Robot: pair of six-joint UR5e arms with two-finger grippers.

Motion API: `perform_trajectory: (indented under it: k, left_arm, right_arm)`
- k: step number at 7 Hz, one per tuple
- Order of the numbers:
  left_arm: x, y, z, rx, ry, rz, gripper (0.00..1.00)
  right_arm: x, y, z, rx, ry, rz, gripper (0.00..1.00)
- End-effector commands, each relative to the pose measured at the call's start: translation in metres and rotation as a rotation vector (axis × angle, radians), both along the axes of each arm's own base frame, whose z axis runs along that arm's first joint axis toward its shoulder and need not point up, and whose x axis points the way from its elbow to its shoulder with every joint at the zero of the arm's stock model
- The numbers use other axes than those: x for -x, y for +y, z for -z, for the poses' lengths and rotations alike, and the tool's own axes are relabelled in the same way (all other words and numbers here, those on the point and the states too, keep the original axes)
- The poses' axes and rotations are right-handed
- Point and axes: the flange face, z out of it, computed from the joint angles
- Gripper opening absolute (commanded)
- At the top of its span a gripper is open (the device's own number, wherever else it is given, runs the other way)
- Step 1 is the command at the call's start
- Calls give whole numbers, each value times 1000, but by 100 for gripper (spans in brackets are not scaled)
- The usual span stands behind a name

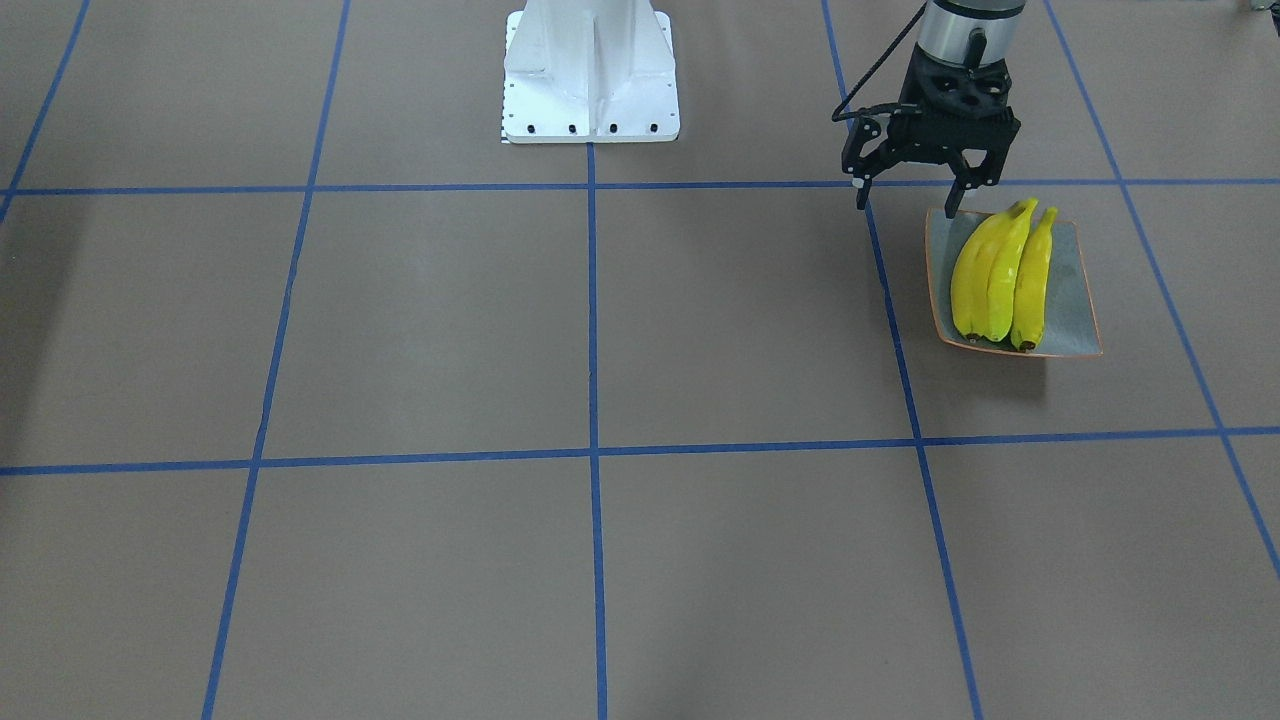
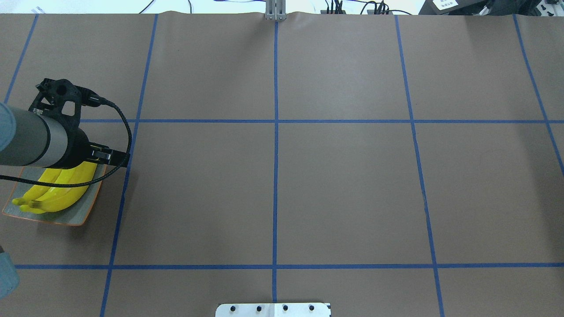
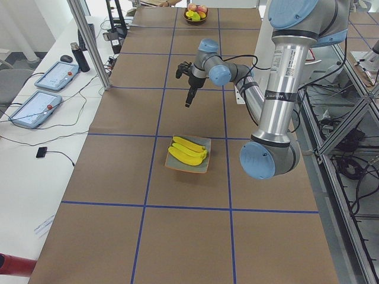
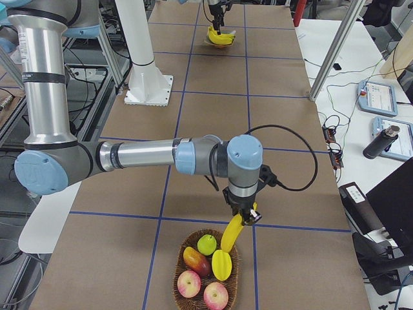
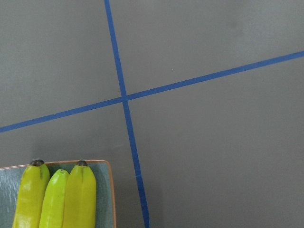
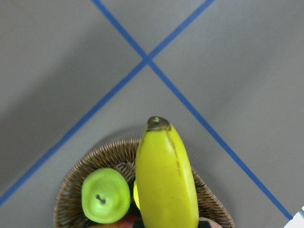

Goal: Transfer all bananas from basket to plate

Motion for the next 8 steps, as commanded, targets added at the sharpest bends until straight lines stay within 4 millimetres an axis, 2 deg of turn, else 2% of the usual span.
perform_trajectory:
  k: [1,3,5,6,7,8]
  left_arm:
    - [-8,0,35,24,92,13,100]
    - [-15,-2,67,34,164,44,100]
    - [-23,1,117,50,284,83,100]
    - [-28,8,141,24,365,72,100]
    - [-39,12,156,-17,476,51,100]
    - [-56,5,164,-57,629,47,100]
  right_arm:
    - [12,-50,91,71,-106,-127,0]
    - [56,-57,148,147,-209,-234,0]
    - [128,-60,242,256,-321,-346,0]
    - [161,-56,275,318,-348,-391,0]
    - [183,-52,305,361,-375,-431,0]
    - [198,-45,330,418,-408,-474,0]
